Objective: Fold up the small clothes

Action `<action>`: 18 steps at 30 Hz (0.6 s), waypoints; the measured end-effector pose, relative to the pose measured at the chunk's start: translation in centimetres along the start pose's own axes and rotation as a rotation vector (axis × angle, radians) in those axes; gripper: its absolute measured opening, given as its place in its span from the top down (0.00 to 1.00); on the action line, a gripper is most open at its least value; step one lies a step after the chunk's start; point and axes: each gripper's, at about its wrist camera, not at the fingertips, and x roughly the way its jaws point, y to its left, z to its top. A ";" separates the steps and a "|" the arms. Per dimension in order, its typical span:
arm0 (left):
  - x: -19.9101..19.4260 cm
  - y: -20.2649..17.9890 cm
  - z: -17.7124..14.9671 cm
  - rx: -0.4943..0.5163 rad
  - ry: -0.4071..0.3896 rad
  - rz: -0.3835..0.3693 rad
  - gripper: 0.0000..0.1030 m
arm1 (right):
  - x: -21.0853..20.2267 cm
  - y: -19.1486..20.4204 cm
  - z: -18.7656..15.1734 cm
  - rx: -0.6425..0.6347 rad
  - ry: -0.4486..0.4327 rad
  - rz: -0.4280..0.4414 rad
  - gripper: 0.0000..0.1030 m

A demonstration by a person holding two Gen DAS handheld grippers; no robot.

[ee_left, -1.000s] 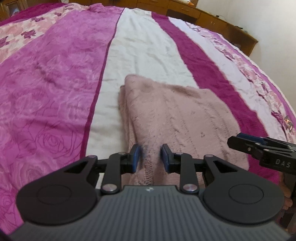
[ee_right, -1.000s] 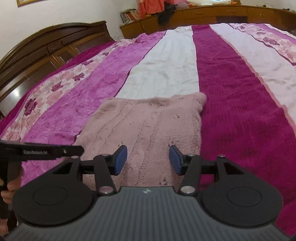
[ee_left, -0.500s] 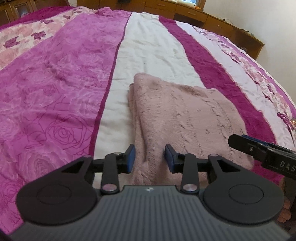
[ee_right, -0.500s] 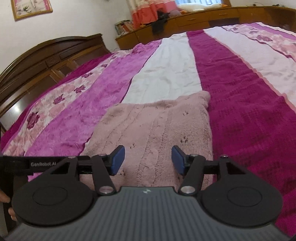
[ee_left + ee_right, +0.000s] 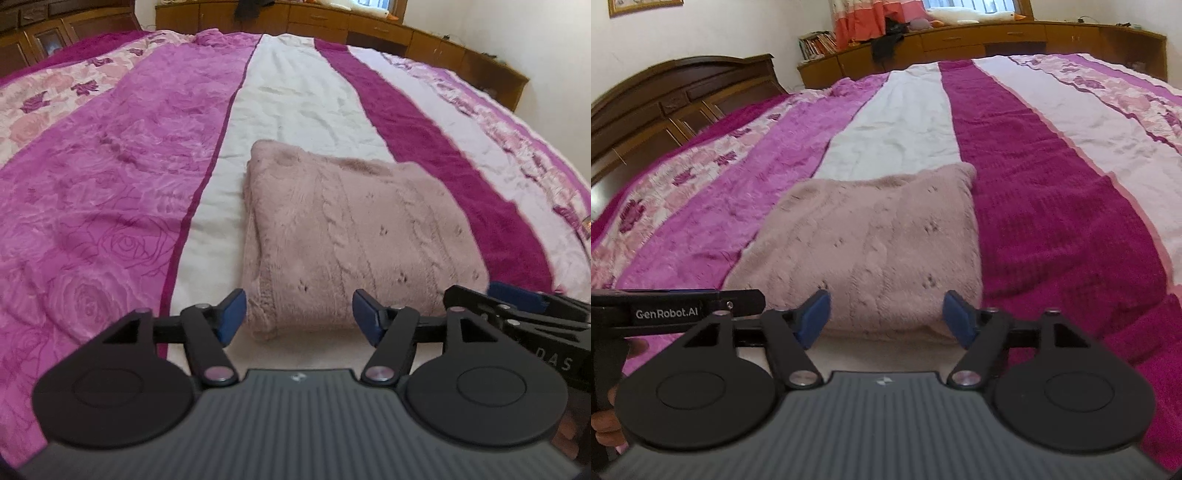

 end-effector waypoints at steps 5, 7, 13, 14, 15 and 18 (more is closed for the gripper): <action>0.9 -0.8 -0.7 0.017 0.018 0.047 0.34 | 0.4 -0.3 -0.7 -0.001 0.014 -0.023 0.20; 1.2 -1.1 -0.9 0.018 0.029 0.060 0.31 | 0.6 -0.5 -0.9 0.011 0.025 -0.019 0.20; 2.4 -1.6 -1.5 0.024 0.073 0.090 0.29 | 1.5 -0.8 -1.4 0.024 0.054 -0.030 0.20; 2.5 -1.6 -1.6 0.022 0.082 0.091 0.29 | 1.6 -0.9 -1.5 0.028 0.061 -0.029 0.20; 2.7 -1.5 -1.7 0.015 0.093 0.089 0.29 | 1.8 -0.9 -1.6 0.030 0.068 -0.029 0.20; 3.1 -1.3 -2.0 -0.013 0.124 0.065 0.29 | 2.1 -1.0 -1.8 0.031 0.083 -0.033 0.20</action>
